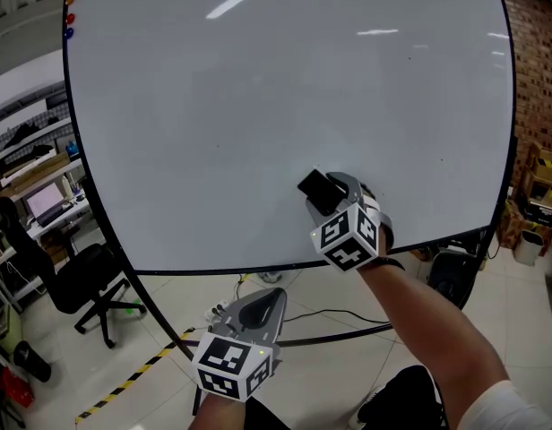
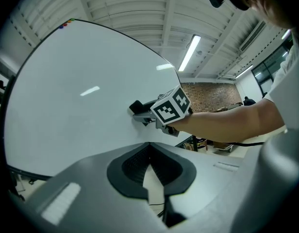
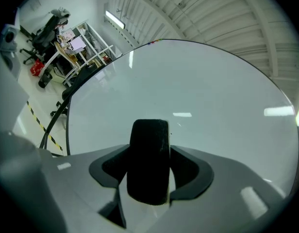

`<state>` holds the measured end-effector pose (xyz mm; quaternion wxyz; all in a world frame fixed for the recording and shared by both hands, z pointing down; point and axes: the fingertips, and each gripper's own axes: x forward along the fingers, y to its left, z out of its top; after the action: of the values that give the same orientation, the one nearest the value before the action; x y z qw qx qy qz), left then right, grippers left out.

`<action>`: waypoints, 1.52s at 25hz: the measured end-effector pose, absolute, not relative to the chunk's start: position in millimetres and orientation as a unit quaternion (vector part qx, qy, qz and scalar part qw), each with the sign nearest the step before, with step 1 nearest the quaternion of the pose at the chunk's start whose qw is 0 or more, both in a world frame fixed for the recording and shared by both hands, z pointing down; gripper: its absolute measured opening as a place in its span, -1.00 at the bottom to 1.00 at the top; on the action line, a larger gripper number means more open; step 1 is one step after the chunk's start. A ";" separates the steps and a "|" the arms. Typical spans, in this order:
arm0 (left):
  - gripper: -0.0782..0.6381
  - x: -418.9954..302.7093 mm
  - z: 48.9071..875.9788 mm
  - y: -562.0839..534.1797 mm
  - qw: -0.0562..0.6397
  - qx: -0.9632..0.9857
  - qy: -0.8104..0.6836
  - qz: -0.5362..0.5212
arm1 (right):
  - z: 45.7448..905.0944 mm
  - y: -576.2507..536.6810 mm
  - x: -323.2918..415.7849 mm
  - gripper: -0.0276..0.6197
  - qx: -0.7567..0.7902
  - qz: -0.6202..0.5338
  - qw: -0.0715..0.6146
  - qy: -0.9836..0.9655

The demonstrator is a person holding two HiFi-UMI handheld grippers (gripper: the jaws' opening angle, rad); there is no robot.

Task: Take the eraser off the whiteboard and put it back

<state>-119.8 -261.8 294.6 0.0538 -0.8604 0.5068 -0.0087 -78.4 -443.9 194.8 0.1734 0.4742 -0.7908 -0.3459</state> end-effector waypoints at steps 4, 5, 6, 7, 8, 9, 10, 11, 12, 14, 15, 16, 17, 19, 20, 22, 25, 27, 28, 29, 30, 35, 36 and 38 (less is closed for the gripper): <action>-0.73 -120.5 294.3 -261.4 0.055 -0.860 0.508 -0.008 | 195.8 -446.3 -80.9 -0.18 0.470 -0.348 0.181 -0.791; -0.73 -120.4 294.4 -261.7 0.055 -0.860 0.507 -0.009 | 196.0 -446.9 -81.6 -0.18 0.469 -0.348 0.182 -0.791; -0.73 -120.3 294.4 -261.6 0.055 -0.860 0.507 -0.009 | 196.3 -447.1 -82.2 -0.18 0.469 -0.347 0.183 -0.791; -0.73 -120.3 294.4 -261.4 0.055 -0.860 0.506 -0.009 | 196.4 -447.1 -82.8 -0.18 0.468 -0.347 0.184 -0.792; -0.73 -120.0 294.3 -261.2 0.055 -0.860 0.506 -0.009 | 196.3 -447.1 -83.1 -0.18 0.468 -0.347 0.184 -0.792; -0.73 -119.1 294.0 -261.2 0.056 -0.860 0.507 -0.009 | 196.1 -447.3 -82.7 -0.18 0.467 -0.348 0.184 -0.792; -0.73 -117.5 293.8 -261.3 0.056 -0.860 0.507 -0.009 | 195.9 -447.6 -81.5 -0.18 0.467 -0.348 0.184 -0.792; -0.73 -115.7 293.7 -261.5 0.056 -0.860 0.507 -0.009 | 196.0 -448.0 -79.9 -0.18 0.466 -0.348 0.184 -0.793; -0.73 -114.9 293.9 -261.6 0.056 -0.860 0.507 -0.009 | 196.3 -447.9 -79.0 -0.18 0.465 -0.347 0.183 -0.793; -0.73 -117.6 294.8 -261.2 0.055 -0.860 0.507 -0.010 | 196.7 -445.6 -80.4 -0.16 0.463 -0.348 0.179 -0.795; -0.73 -119.6 295.3 -260.9 0.055 -0.860 0.507 -0.009 | 196.7 -443.0 -81.5 -0.14 0.462 -0.349 0.176 -0.796; -0.73 -120.9 295.6 -260.8 0.054 -0.860 0.508 -0.009 | 196.6 -439.8 -82.0 -0.14 0.461 -0.350 0.173 -0.797; -0.73 -121.4 295.6 -260.8 0.054 -0.860 0.508 -0.009 | 196.5 -436.3 -81.6 -0.14 0.460 -0.351 0.170 -0.797; -0.73 -120.6 295.1 -260.8 0.054 -0.860 0.507 -0.009 | 196.3 -429.9 -79.7 -0.14 0.460 -0.354 0.167 -0.797; -0.73 -119.9 294.8 -260.5 0.055 -0.860 0.507 -0.009 | 196.6 -427.2 -78.6 -0.14 0.460 -0.356 0.166 -0.796; -0.73 -118.4 294.9 -260.0 0.055 -0.861 0.506 -0.009 | 197.7 -423.1 -75.6 -0.14 0.463 -0.360 0.166 -0.793; -0.73 -115.7 296.0 -258.8 0.054 -0.861 0.506 -0.009 | 202.6 -414.5 -68.6 -0.14 0.460 -0.349 0.158 -0.801; -0.73 -115.2 296.6 -258.6 0.053 -0.860 0.507 -0.007 | 207.1 -404.3 -63.7 -0.21 0.453 -0.334 0.147 -0.814; -0.73 -115.9 296.6 -259.0 0.053 -0.859 0.508 -0.006 | 210.0 -398.6 -62.1 -0.31 0.447 -0.324 0.141 -0.822; -0.73 -117.1 296.5 -259.8 0.053 -0.859 0.509 -0.006 | 213.8 -393.7 -61.7 -0.53 0.438 -0.313 0.136 -0.831; -0.73 -118.7 296.0 -261.0 0.053 -0.858 0.511 -0.006 | 218.4 -390.2 -62.4 -0.89 0.429 -0.303 0.134 -0.840; -0.73 -119.0 290.1 -262.8 0.056 -0.855 0.515 -0.004 | 235.8 -389.3 -60.6 -0.91 0.405 -0.254 0.136 -0.868; -0.73 -118.5 289.8 -262.3 0.056 -0.855 0.516 -0.004 | 237.2 -389.1 -58.2 -0.91 0.402 -0.238 0.130 -0.875; -0.73 -121.2 289.9 -261.7 0.055 -0.852 0.521 -0.004 | 238.6 -387.4 -53.1 -0.91 0.396 -0.197 0.110 -0.890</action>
<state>-121.2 -261.7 289.9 0.0545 -0.8521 0.5206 -0.0044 -53.1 -387.4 238.6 0.1102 0.3959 -0.8901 -0.1972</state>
